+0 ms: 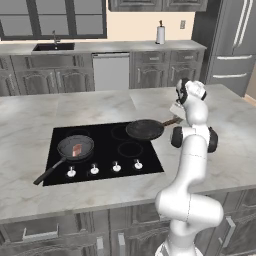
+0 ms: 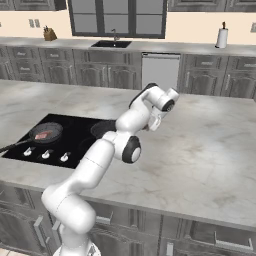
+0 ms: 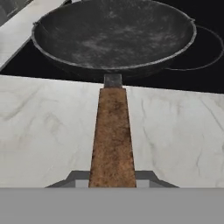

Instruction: Place both pans onto different burners. Then place the broccoli and the steak on different pans.

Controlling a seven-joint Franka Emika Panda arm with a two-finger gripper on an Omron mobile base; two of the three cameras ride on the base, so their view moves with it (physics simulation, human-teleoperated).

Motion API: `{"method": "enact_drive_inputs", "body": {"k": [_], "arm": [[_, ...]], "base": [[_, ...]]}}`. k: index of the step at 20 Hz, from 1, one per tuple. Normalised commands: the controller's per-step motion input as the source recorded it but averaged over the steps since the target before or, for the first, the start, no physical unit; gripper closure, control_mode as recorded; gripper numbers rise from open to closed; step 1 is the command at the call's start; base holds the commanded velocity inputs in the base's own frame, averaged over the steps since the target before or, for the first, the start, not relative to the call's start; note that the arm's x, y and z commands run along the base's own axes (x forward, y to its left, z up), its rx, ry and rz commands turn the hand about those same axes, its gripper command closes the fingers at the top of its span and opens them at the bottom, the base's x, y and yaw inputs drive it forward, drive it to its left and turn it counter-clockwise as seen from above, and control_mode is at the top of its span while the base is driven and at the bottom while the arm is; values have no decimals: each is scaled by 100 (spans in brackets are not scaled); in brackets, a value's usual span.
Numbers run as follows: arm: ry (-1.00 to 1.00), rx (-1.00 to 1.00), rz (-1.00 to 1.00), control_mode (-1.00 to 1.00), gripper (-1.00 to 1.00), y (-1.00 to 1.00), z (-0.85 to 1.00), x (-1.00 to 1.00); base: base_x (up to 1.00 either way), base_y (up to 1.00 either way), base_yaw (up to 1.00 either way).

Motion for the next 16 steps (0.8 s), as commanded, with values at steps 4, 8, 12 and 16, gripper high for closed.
{"method": "enact_drive_inputs", "body": {"k": [4,8,12,16], "arm": [[0,3,20,-100,100,41,-48,-61],[0,0,12,-100,100,68,-33,-16],[0,0,1,-100,100,67,-10,-3],[-5,0,-1,-100,100,39,-8,-2]], "base": [[0,0,0],[0,0,0],[0,0,0],[0,0,0]]}}
